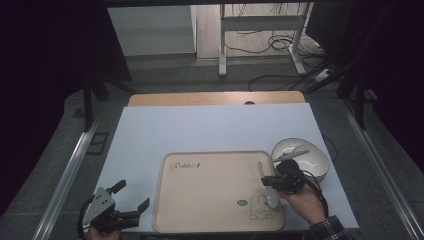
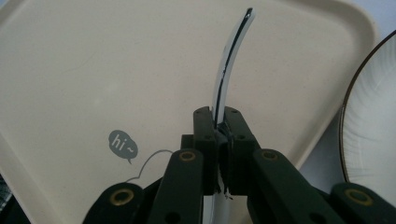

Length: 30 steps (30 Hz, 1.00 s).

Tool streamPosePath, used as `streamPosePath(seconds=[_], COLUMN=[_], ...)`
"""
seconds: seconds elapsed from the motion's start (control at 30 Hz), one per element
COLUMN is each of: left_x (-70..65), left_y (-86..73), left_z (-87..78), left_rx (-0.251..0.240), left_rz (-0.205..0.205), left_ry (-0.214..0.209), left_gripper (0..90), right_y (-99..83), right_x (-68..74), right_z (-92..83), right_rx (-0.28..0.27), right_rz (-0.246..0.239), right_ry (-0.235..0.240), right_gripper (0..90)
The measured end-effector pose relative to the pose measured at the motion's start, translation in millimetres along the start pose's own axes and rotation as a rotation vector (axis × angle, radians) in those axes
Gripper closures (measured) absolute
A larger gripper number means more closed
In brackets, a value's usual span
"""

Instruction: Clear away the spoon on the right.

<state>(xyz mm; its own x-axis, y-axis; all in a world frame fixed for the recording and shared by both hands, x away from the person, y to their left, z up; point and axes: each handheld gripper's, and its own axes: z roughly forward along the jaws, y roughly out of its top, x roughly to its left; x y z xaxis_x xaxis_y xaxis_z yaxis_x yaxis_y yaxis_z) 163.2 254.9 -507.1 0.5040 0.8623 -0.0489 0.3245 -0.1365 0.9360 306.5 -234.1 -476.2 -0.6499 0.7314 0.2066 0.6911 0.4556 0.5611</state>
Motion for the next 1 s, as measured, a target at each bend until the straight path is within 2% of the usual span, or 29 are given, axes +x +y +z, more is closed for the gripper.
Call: streamPosePath(seconds=[0.27, 0.67, 0.87, 1.0], left_x=[0.1, -0.4, -0.5, -0.7], left_y=[0.0, 0.1, 0.0, 0.2], left_z=[-0.1, 0.2, 0.5, 0.1], left_rx=[-0.001, 0.002, 0.004, 0.002], left_rz=[0.0, 0.002, 0.003, 0.004], left_ry=[0.0, 0.002, 0.004, 0.006], left_gripper=[1.9, 1.9, 2.0, 2.0], right_y=[-3.3, -11.1, -10.5, -9.2], right_x=[-3.4, -5.6, -4.7, -2.8], right_z=[7.3, 16.0, 11.1, 5.3], right_rx=[0.009, 0.022, 0.005, -0.021], right_rz=[0.007, -0.01, -0.032, -0.05], right_ry=[0.01, -0.055, -0.077, -0.088], right_gripper=[85.0, 77.9, 75.7, 78.5])
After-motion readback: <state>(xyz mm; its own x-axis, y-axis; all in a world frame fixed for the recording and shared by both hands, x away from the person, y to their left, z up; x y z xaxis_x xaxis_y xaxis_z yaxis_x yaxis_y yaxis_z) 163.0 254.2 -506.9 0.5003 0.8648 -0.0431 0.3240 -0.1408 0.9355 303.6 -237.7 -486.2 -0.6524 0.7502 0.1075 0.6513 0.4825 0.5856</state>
